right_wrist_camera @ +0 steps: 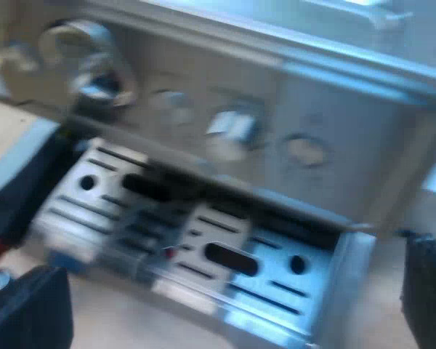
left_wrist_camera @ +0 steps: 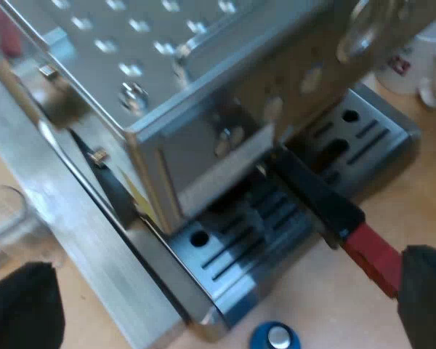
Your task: Put the handle in the coffee machine
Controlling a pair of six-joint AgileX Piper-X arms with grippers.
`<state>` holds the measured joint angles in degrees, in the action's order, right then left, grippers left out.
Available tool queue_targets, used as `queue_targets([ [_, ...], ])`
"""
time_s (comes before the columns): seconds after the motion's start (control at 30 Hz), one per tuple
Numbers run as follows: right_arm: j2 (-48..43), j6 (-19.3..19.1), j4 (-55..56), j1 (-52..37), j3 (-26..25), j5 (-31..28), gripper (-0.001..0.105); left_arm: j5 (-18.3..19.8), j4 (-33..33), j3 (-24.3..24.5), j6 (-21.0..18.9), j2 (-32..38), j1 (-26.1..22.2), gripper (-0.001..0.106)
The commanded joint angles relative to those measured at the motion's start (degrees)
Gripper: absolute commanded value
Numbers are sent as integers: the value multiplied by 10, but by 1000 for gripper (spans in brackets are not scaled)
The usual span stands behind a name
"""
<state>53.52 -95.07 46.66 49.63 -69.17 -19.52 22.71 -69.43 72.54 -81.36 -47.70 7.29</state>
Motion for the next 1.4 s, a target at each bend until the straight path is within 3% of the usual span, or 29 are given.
queue_targets([
  [0.03, -8, -3, 26, -49, -29, 8, 93, -19, 7, 24, -9, 3, 0, 95],
  [0.23, -8, -17, 63, -177, -60, 68, 93, -52, 8, 53, -9, 3, 0, 95],
  [0.33, -12, -19, 86, -238, -60, 70, 93, -71, 5, 53, -9, 6, 0, 95],
  [0.5, -22, -56, 121, -314, -60, 70, 93, -80, 4, 53, -9, 13, 0, 95],
  [0.77, -60, -90, 126, -436, -55, 70, 93, -66, 2, 53, -23, 29, -79, 95],
  [0.93, -91, -92, 124, -515, -21, 85, 93, -66, 3, 38, -23, 53, -106, 95],
  [1.1, -126, -93, 122, -531, 16, 110, 93, -66, 4, 13, -23, 82, -106, 95],
  [1.13, -162, -93, 122, -531, 44, 120, 93, -66, 5, 6, -23, 94, -106, 95],
  [1.3, -230, -104, 113, -531, 87, 122, 93, -66, 29, -48, -23, 153, -106, 95],
  [1.4, -317, -118, 109, -530, 118, 122, 93, -66, 44, -99, -23, 212, -106, 95],
])
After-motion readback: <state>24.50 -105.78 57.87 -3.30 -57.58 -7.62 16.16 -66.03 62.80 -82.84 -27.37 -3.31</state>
